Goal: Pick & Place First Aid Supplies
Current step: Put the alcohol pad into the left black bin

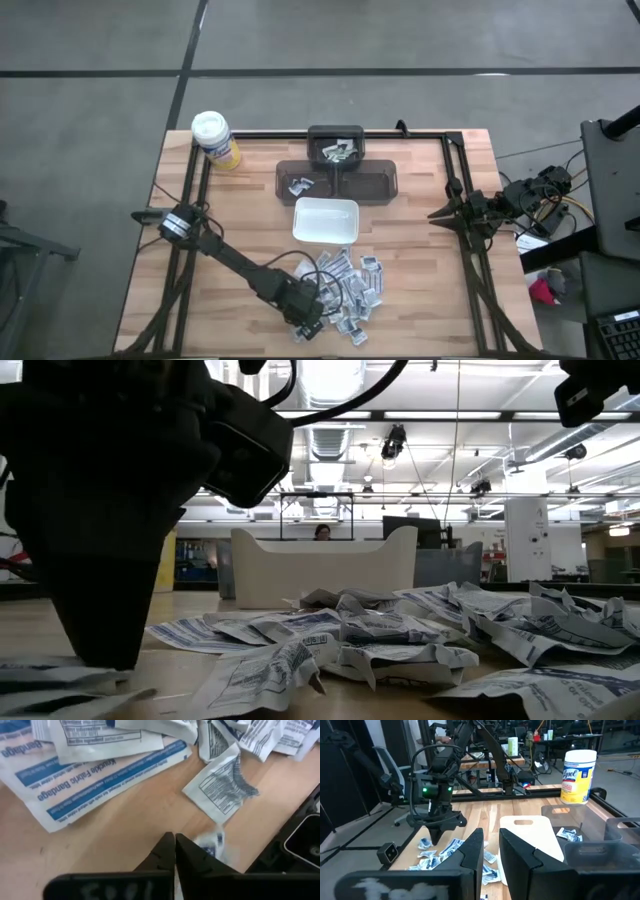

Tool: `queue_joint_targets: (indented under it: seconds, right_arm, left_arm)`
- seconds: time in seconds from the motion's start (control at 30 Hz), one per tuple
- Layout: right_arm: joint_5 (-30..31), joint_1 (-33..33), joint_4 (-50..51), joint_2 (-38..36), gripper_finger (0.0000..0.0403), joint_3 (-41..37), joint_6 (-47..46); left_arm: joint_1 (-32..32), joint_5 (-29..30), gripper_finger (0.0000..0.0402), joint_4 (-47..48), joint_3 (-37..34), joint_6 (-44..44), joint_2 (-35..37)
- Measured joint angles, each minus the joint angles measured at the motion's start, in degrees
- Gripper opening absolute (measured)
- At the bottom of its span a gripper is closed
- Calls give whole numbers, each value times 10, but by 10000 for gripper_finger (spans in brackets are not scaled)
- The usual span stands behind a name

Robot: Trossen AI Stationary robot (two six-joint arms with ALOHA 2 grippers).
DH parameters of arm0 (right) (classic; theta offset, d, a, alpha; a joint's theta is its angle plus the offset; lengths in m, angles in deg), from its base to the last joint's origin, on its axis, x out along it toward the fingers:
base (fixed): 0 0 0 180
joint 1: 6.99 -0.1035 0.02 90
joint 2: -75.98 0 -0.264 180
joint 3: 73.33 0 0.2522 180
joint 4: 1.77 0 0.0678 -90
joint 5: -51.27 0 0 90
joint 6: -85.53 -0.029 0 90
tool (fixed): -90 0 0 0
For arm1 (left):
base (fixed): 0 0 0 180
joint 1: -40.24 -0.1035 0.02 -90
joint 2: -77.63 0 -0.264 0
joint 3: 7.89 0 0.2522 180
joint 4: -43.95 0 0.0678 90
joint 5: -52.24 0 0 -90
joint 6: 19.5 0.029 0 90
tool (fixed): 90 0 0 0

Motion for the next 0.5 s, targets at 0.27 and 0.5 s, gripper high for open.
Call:
queue_joint_targets:
  seconds: [0.27,0.5]
  right_arm:
    - [0,0,0,0,59,0,-1]
    - [0,0,0,0,59,0,-1]
  left_arm:
    - [0,7,0,4,0,-9,1]
    - [-3,16,0,12,0,6,27]
